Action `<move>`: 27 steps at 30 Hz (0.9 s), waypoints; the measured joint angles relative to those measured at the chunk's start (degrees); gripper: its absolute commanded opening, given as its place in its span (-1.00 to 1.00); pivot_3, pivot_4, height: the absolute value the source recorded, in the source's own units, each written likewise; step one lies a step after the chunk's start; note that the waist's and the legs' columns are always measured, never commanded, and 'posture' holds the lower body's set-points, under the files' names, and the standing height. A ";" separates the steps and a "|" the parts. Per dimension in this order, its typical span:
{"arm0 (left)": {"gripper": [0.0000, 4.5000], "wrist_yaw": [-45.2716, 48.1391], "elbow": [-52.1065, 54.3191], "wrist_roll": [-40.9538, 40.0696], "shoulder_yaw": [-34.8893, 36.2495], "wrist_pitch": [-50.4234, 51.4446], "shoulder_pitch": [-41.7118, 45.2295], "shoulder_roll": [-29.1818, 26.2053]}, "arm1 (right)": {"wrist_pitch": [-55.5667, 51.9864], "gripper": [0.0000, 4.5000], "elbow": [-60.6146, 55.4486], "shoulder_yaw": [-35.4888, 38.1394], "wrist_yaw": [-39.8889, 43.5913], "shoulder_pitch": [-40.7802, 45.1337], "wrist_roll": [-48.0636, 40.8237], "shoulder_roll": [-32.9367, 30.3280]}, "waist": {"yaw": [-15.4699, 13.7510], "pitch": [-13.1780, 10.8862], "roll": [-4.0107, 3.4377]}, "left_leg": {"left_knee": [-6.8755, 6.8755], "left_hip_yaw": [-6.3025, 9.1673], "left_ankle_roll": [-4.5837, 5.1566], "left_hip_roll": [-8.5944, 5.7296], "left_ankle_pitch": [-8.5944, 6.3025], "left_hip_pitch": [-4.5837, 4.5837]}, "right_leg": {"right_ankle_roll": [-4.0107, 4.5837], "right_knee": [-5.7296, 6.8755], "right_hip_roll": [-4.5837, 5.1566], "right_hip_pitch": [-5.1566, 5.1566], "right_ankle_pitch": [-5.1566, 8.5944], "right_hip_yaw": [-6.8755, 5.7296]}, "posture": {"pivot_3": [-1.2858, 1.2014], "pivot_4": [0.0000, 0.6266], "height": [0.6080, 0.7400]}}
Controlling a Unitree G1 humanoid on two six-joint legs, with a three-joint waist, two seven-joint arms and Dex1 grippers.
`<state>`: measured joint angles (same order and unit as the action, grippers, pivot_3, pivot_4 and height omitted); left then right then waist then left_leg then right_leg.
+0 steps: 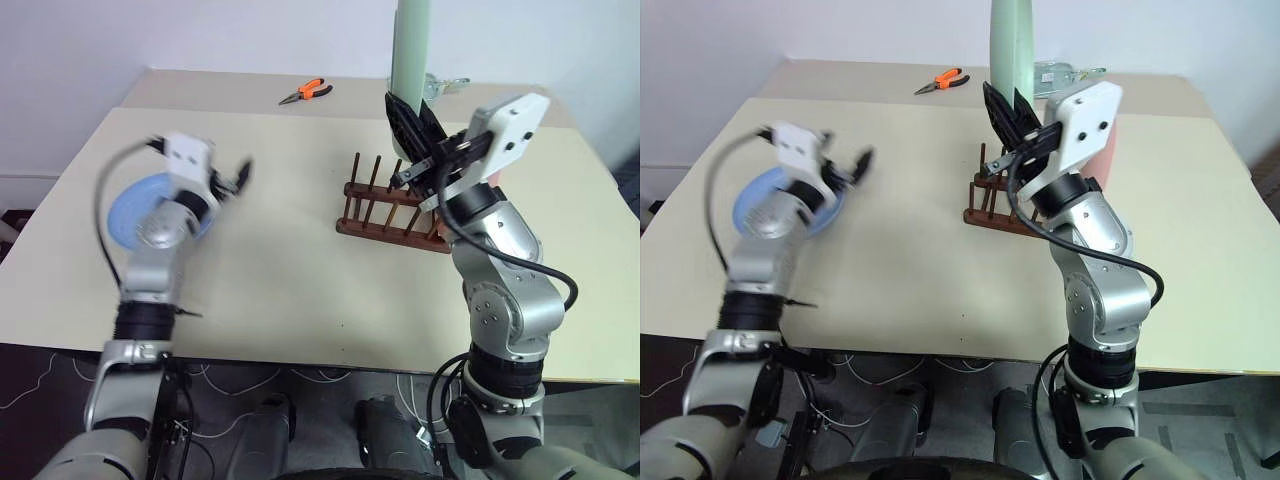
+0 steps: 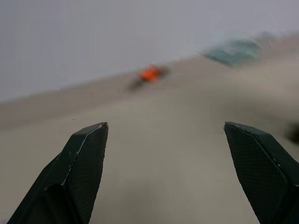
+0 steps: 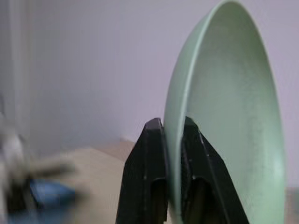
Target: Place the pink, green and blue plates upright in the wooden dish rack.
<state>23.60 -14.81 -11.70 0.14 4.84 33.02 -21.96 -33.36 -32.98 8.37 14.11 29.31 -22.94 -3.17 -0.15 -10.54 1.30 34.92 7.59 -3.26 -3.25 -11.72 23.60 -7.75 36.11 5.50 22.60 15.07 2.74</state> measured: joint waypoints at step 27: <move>0.83 18.04 11.88 -2.58 -4.03 1.77 -9.88 2.07 | -13.03 0.16 5.76 4.94 -13.01 -0.21 -13.94 -1.19 | 1.32 0.02 -0.27 | -0.14 -0.09 0.01 0.12 0.01 -0.09 | 0.05 0.06 -0.12 0.11 -0.02 0.07 | 0.03 -0.52 1.00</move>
<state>41.64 -2.92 -14.28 -3.89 6.61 23.14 -19.89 -46.39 -27.22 13.32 1.11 29.10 -36.88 -4.36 1.17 -10.53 1.04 34.78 7.50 -3.24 -3.13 -11.71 23.51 -7.70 36.17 5.38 22.71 15.05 2.82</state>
